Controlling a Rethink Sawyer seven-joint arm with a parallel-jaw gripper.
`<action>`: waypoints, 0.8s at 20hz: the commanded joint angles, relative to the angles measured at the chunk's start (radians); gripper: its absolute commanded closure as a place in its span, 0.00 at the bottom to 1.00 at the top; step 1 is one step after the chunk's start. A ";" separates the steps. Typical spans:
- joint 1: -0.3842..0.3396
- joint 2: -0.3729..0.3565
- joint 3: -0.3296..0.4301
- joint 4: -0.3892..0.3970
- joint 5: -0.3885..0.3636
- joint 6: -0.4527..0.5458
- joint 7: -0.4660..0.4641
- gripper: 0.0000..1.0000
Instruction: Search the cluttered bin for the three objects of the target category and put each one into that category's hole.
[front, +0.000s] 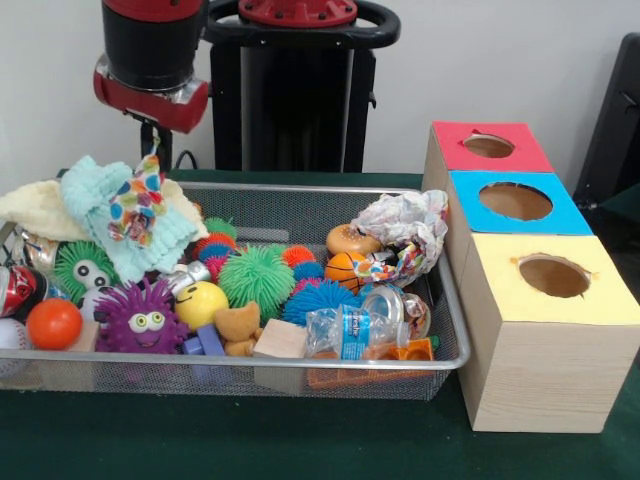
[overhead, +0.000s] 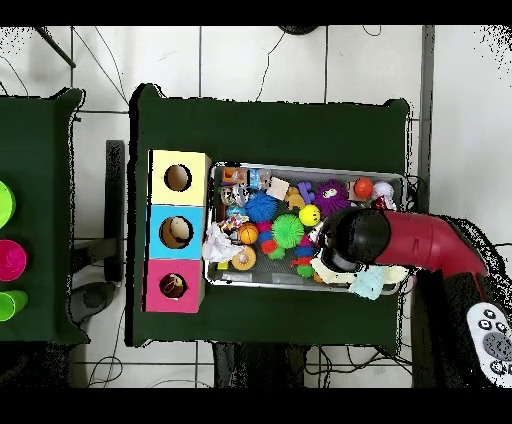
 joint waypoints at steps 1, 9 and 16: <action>-0.075 -0.021 0.055 0.253 -0.094 -0.134 -0.220 1.00; -0.082 -0.049 0.050 0.303 -0.162 -0.232 -0.144 0.00; -0.097 -0.067 0.073 0.293 -0.151 -0.196 -0.156 0.00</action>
